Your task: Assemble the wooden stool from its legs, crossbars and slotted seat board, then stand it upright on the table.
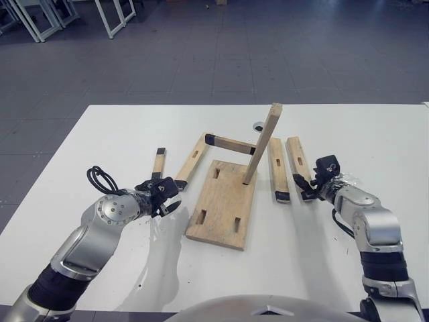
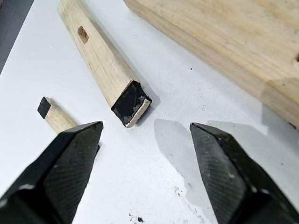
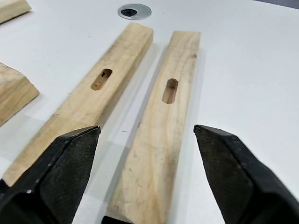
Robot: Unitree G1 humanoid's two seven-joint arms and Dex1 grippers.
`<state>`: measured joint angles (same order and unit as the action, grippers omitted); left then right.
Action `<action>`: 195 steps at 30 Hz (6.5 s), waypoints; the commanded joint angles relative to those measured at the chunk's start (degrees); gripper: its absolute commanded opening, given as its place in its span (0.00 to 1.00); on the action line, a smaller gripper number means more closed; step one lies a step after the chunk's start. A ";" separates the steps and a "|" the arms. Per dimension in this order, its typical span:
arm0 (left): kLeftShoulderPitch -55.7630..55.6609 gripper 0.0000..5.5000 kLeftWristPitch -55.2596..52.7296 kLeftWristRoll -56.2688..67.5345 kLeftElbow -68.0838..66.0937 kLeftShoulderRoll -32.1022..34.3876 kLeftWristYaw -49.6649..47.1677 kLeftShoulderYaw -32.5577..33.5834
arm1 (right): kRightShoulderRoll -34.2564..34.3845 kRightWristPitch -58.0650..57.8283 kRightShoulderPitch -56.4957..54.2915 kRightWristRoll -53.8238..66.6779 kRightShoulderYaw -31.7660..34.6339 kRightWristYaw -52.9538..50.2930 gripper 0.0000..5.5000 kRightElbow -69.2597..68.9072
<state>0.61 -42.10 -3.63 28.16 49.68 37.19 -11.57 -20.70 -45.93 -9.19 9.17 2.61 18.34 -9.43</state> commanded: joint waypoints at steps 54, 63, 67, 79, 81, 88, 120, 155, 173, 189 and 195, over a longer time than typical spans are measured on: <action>-27.74 0.63 -26.95 84.10 -13.27 -26.21 -5.74 29.10 | -6.04 -20.09 -16.97 55.77 10.52 24.50 0.37 -9.70; -27.17 0.63 -25.80 89.44 -13.52 -24.79 -10.06 27.12 | -6.46 -19.53 -14.60 57.22 3.52 25.96 0.37 -12.48; -25.93 0.51 -25.81 93.55 -13.23 -22.94 -8.20 27.72 | -6.99 -19.32 -14.82 57.44 2.33 26.36 0.37 -12.39; -23.14 0.39 -17.96 91.63 -12.90 -22.45 -5.29 27.91 | -7.58 -19.30 -17.58 61.12 4.66 21.63 0.55 -7.83; -22.19 0.39 -16.29 89.58 -12.82 -21.92 -4.70 28.10 | -9.74 -19.81 -16.81 60.92 6.46 20.14 0.56 -7.47; -14.11 0.37 -8.23 71.79 -11.93 -14.49 1.00 28.75 | -16.90 -15.17 -6.23 45.43 7.91 9.31 0.56 -10.20; -18.02 0.37 30.47 26.35 -42.00 -22.89 18.37 7.27 | -18.77 -1.79 6.08 8.46 -14.06 11.09 0.56 -12.99; -34.50 0.37 32.84 9.10 -73.65 -16.84 36.11 -14.82 | -15.54 -1.03 4.35 4.29 -14.66 12.50 0.56 -12.52; -32.82 0.37 38.61 -0.39 -86.01 -18.59 23.25 -27.34 | 15.74 -15.35 -14.99 20.50 -3.23 -5.19 0.15 -21.08; -34.46 0.37 39.09 0.71 -86.11 -21.48 23.66 -27.78 | 19.47 3.11 -18.69 -3.96 -24.72 -9.76 0.15 14.93; -35.83 0.37 38.60 -4.77 -89.48 -20.97 21.42 -33.33 | 25.89 8.13 -18.45 4.19 -10.48 -13.82 0.15 0.66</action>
<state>-46.99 -1.24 23.66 -49.84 27.44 70.66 -22.22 0.94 -36.47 -30.24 8.32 -16.29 7.86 -1.85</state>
